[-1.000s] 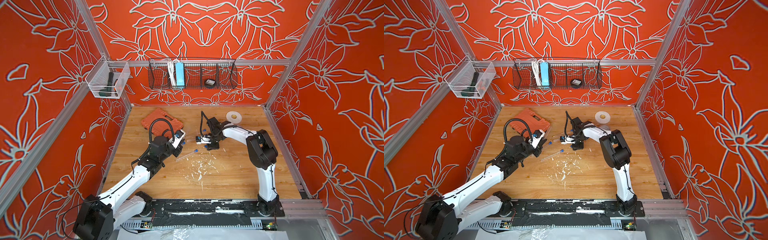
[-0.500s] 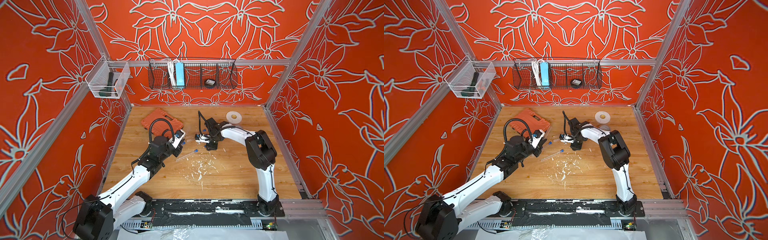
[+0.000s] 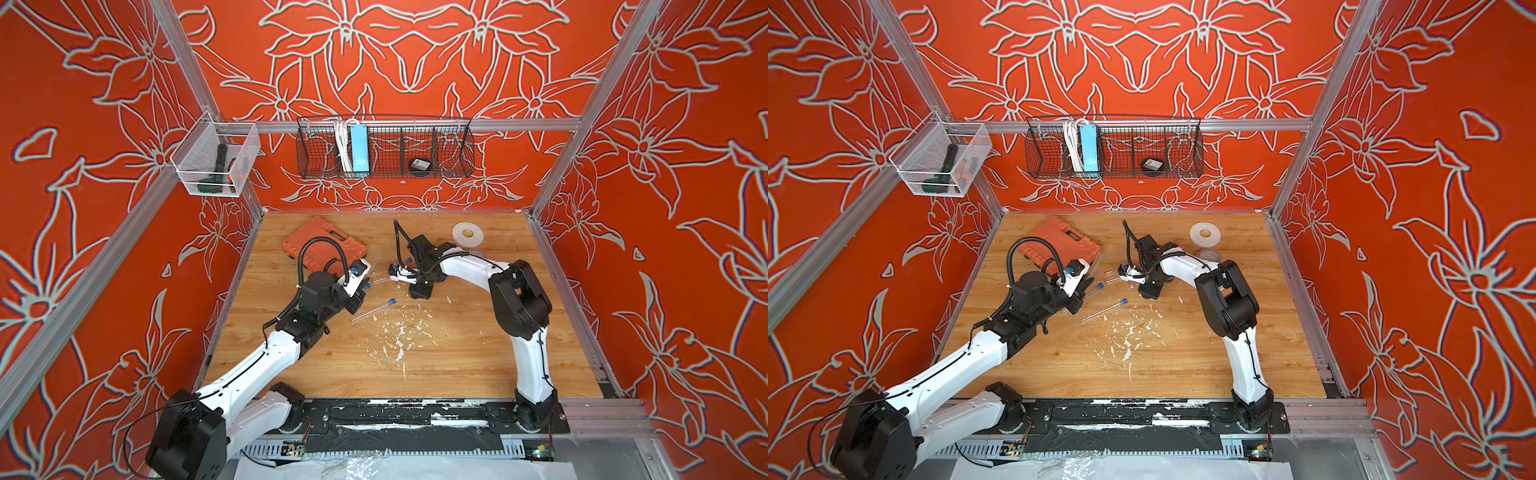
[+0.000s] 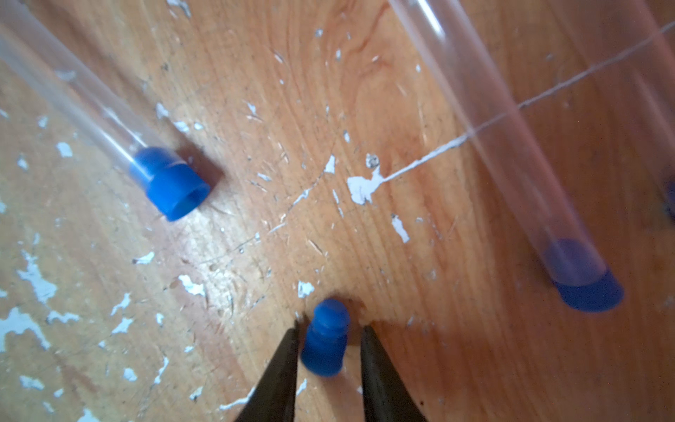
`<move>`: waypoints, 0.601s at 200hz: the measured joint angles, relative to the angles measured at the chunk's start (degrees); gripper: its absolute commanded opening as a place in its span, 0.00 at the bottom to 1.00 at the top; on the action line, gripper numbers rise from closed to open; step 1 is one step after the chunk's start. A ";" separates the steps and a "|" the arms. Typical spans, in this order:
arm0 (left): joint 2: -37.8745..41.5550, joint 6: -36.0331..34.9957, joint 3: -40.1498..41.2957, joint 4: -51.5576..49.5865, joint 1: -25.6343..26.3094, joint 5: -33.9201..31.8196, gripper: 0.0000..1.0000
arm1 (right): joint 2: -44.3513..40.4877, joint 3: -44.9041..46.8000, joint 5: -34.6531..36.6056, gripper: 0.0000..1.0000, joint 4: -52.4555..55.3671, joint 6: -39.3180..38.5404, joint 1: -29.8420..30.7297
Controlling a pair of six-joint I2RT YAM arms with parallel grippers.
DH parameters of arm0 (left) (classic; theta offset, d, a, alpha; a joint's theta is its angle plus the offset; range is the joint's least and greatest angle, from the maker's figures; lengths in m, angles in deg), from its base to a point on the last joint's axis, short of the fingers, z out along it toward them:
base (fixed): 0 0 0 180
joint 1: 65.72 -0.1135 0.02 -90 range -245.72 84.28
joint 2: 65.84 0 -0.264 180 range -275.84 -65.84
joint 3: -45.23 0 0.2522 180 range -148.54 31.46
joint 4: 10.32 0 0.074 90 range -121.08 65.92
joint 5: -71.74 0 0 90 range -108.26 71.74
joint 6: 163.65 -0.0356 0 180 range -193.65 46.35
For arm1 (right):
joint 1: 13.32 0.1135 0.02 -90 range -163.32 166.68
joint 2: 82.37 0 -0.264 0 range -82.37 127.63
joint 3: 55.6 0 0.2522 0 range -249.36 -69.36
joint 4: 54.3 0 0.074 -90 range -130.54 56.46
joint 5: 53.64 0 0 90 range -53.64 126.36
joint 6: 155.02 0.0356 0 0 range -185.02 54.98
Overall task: Insert stoppers into test tubes
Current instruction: Pick up the stopper from the center of the board.
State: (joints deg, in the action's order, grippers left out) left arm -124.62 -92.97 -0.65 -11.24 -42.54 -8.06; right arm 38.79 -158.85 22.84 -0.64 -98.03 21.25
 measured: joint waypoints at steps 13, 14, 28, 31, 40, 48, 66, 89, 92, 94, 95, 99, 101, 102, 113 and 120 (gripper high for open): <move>0.00 0.00 0.00 0.02 0.00 0.00 0.00 | 0.09 -0.13 0.02 0.30 0.00 0.22 0.00; 0.00 0.00 0.00 0.02 0.00 0.00 0.00 | 0.09 -0.13 0.02 0.30 0.00 0.22 0.00; 0.00 0.00 0.00 0.04 0.00 0.00 0.00 | 0.11 -0.15 0.02 0.30 0.02 0.42 0.02; 0.00 0.00 0.00 0.07 0.00 0.00 0.00 | 0.15 -0.17 0.02 0.30 0.02 0.42 0.02; 0.00 -0.02 0.00 0.09 0.00 0.00 0.00 | 0.28 -0.39 0.02 0.29 0.15 0.44 0.02; 0.00 -0.02 0.00 0.11 0.00 0.00 0.00 | 0.42 -0.61 0.07 0.28 0.13 0.52 0.09; 0.00 -0.02 0.00 0.13 0.00 0.00 0.00 | 0.55 -0.79 0.22 0.25 0.15 0.61 0.11; 0.00 -0.02 0.00 0.11 0.00 0.00 0.00 | 0.59 -0.87 0.22 0.21 0.22 0.74 0.11; 0.00 -0.02 0.00 0.11 0.00 0.00 0.00 | 0.59 -0.87 0.22 0.20 0.20 0.72 0.11; 0.00 -0.02 0.00 0.13 0.00 0.00 0.00 | 0.61 -0.87 0.22 0.20 0.20 0.72 0.11; 0.00 -0.02 0.00 0.13 0.00 0.00 0.00 | 0.59 -0.87 0.22 0.20 0.20 0.74 0.11; 0.00 -0.02 0.00 0.11 0.00 0.00 0.00 | 0.61 -0.87 0.22 0.19 0.22 0.74 0.11; 0.00 -0.02 0.00 0.13 0.00 0.00 0.00 | 0.61 -0.87 0.24 0.19 0.20 0.76 0.11; 0.00 -0.02 0.00 0.13 0.00 0.00 0.00 | 0.61 -0.87 0.24 0.19 0.22 0.79 0.11; 0.00 -0.02 0.00 0.13 0.00 0.00 0.00 | 0.61 -0.87 0.24 0.16 0.22 0.76 0.11; 0.00 -0.02 0.00 0.13 0.00 0.00 0.00 | 0.61 -0.90 0.24 0.15 0.20 0.81 0.11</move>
State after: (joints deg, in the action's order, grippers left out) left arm -124.62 -92.99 -0.65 -11.10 -42.54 -8.06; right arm 39.41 -159.75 23.08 -0.44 -97.22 21.36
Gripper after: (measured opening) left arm 0.109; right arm 0.176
